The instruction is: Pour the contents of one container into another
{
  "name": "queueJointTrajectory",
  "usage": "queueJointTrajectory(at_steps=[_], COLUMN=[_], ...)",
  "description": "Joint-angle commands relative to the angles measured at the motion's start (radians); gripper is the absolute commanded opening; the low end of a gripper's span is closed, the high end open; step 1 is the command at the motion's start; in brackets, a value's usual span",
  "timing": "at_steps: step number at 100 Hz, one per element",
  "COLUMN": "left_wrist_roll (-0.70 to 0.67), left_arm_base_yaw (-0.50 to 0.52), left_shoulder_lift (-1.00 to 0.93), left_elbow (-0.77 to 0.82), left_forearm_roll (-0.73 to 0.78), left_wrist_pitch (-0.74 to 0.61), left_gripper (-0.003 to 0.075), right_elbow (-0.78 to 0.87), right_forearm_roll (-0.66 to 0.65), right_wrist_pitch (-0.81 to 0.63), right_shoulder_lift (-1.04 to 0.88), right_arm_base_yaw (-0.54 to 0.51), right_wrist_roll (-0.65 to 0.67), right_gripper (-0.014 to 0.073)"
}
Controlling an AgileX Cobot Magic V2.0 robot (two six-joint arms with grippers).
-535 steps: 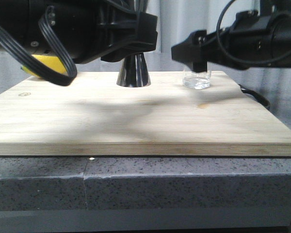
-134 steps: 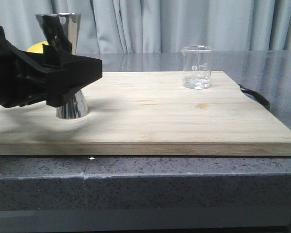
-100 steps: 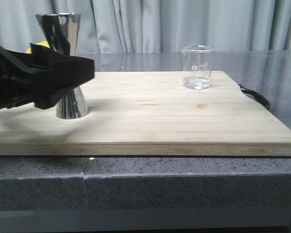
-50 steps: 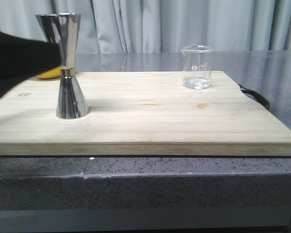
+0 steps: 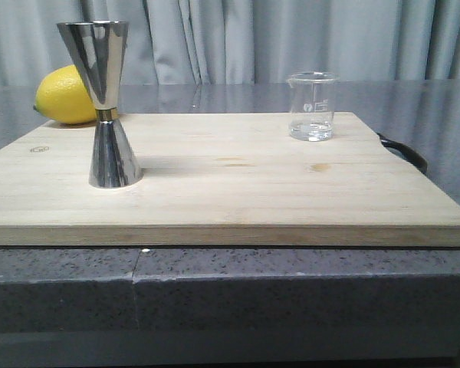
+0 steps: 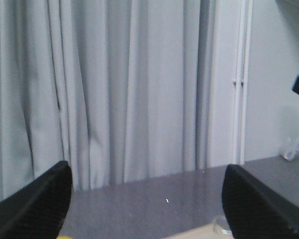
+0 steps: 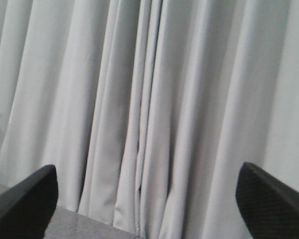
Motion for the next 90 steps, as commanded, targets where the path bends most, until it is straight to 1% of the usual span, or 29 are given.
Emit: queueJointTrajectory(at_steps=[1,10,18,25,30,35,50,55,58,60,65,67,70,74,75,77,82,84,87,90], left_wrist_roll=[0.158,0.253,0.312,0.352,0.368,0.373,0.373,0.375,0.375,0.375,0.375,0.375,0.375,0.375,0.375,0.375,0.375,0.375,0.375,0.375], left_arm_base_yaw=[-0.001,-0.001,-0.001,-0.001,-0.001,-0.001,0.001,0.001,0.001,0.001,0.001,0.001,0.001,0.001,0.001,0.001,0.001,0.001,0.001,0.001], left_shoulder_lift=[-0.079,-0.131,-0.166,-0.190,-0.205,-0.221,-0.266,-0.276,-0.279,-0.282,-0.286,-0.286,-0.286,-0.286,-0.286,-0.286,-0.286,-0.286,-0.286,-0.286], left_elbow=[-0.135,-0.223,-0.291,-0.336,-0.359,-0.377,-0.392,-0.392,-0.392,-0.392,-0.392,-0.392,-0.392,-0.392,-0.392,-0.392,-0.392,-0.392,-0.392,-0.392], left_forearm_roll=[-0.096,-0.128,-0.128,-0.128,-0.128,-0.125,-0.125,-0.120,-0.108,-0.097,-0.075,-0.067,-0.059,-0.047,-0.042,-0.035,-0.033,-0.033,-0.028,-0.020], left_wrist_pitch=[0.056,0.141,0.223,0.302,0.358,0.394,0.444,0.460,0.473,0.480,0.502,0.513,0.528,0.547,0.554,0.567,0.597,0.610,0.631,0.651], left_gripper=[0.0565,0.0555,0.0503,0.0438,0.0391,0.0363,0.0337,0.0298,0.0253,0.0231,0.0134,0.0108,0.0044,-0.0015,-0.0018,-0.0018,-0.0020,-0.0020,-0.0020,-0.0020], right_elbow=[-0.051,-0.066,-0.070,-0.070,-0.070,-0.070,-0.070,-0.070,-0.070,-0.070,-0.070,-0.070,-0.070,-0.070,-0.070,-0.070,-0.070,-0.068,-0.068,-0.068], right_forearm_roll=[0.021,0.005,-0.045,-0.074,-0.079,-0.079,-0.081,-0.090,-0.095,-0.101,-0.101,-0.101,-0.101,-0.101,-0.101,-0.101,-0.101,-0.101,-0.097,-0.095], right_wrist_pitch=[0.034,0.115,0.171,0.238,0.300,0.365,0.551,0.601,0.633,0.649,0.685,0.698,0.717,0.743,0.747,0.761,0.791,0.803,0.824,0.846], right_shoulder_lift=[-0.098,-0.188,-0.276,-0.352,-0.406,-0.458,-0.599,-0.639,-0.665,-0.674,-0.708,-0.716,-0.734,-0.750,-0.756,-0.765,-0.782,-0.788,-0.797,-0.806], right_arm_base_yaw=[-0.020,-0.021,-0.021,-0.021,-0.021,-0.021,-0.021,-0.021,-0.021,-0.021,-0.021,-0.021,-0.021,-0.021,-0.021,-0.021,-0.021,-0.021,-0.021,-0.021], right_wrist_roll=[-0.014,-0.026,-0.047,-0.049,-0.049,-0.049,-0.049,-0.049,-0.049,-0.049,-0.049,-0.049,-0.049,-0.049,-0.049,-0.049,-0.049,-0.049,-0.049,-0.049], right_gripper=[0.0654,0.0654,0.0654,0.0654,0.0654,0.0654,0.0654,0.0649,0.0636,0.0621,0.0567,0.0536,0.0486,0.0398,0.0364,0.0330,0.0185,0.0148,0.0055,-0.0015])
